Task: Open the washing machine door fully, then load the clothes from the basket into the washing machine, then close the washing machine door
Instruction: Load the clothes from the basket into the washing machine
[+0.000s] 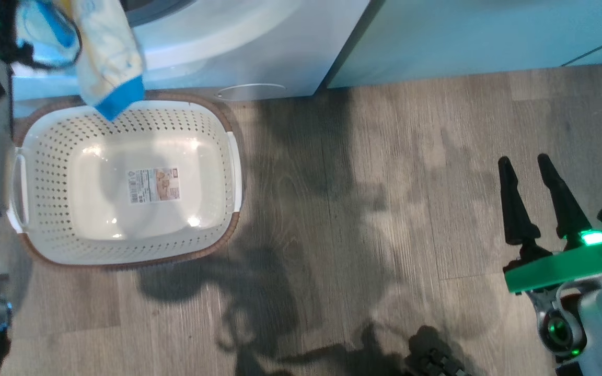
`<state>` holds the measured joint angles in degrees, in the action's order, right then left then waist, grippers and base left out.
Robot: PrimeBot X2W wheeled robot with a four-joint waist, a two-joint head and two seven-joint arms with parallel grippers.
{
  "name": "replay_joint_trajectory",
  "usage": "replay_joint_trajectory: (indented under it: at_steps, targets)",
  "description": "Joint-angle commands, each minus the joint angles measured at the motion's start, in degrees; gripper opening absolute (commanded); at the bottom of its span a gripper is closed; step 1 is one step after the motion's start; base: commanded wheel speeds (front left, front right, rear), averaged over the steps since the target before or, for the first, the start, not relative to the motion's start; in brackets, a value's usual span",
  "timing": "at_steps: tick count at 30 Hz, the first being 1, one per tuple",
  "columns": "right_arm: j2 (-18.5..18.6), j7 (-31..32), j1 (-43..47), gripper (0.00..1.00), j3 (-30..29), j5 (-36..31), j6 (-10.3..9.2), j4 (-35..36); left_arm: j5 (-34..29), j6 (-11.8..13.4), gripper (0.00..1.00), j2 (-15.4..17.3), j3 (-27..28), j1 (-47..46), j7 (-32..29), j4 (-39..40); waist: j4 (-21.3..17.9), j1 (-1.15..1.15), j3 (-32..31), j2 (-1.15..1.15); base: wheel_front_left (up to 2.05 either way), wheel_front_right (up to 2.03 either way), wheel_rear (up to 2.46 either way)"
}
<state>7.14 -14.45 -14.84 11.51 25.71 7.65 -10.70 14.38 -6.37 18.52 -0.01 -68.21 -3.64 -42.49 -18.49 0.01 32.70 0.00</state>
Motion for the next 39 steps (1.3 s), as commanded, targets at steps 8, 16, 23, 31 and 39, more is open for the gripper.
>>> replay_joint_trajectory:
  at_steps: [8, 16, 23, 31, 39]
  targets:
    - [0.3, -0.55, -2.1, 1.0, 2.01, 0.58, -0.16, 1.47, 1.18, 1.24, 0.0, 3.04, 1.41, -12.2, 0.0, -4.23, -1.51, -0.01, 3.38, 0.0, 0.0, 0.0, 0.0]
    - [-0.04, -0.55, -3.76, 1.0, 2.33, 0.77, -0.16, 1.56, 0.94, 1.76, 0.0, 3.26, 0.72, -17.74, 2.41, -9.69, -2.48, -0.01, 5.95, 0.0, 0.0, 0.0, 0.0]
    - [-0.03, -0.55, -5.37, 1.0, 2.9, 0.81, -0.16, 1.8, 0.12, 2.1, 0.0, 3.92, -0.41, -22.94, 5.89, -14.57, -3.11, -0.01, 8.29, 0.0, 0.0, 0.0, 0.0]
    - [-0.08, -0.55, -6.45, 1.0, 3.4, 0.94, -0.16, 1.78, -0.2, 1.61, 0.0, 5.39, -1.17, -28.31, 12.72, -19.07, -3.82, -0.01, 10.39, 0.0, 0.0, 0.0, 0.0]
    - [-0.34, -0.55, -7.05, 1.0, 3.69, 1.09, -0.16, 1.77, 0.8, -0.32, 0.0, 5.27, -2.11, -32.22, 18.05, -19.46, -4.38, -0.01, 11.81, 0.0, 0.0, 0.0, 0.0]
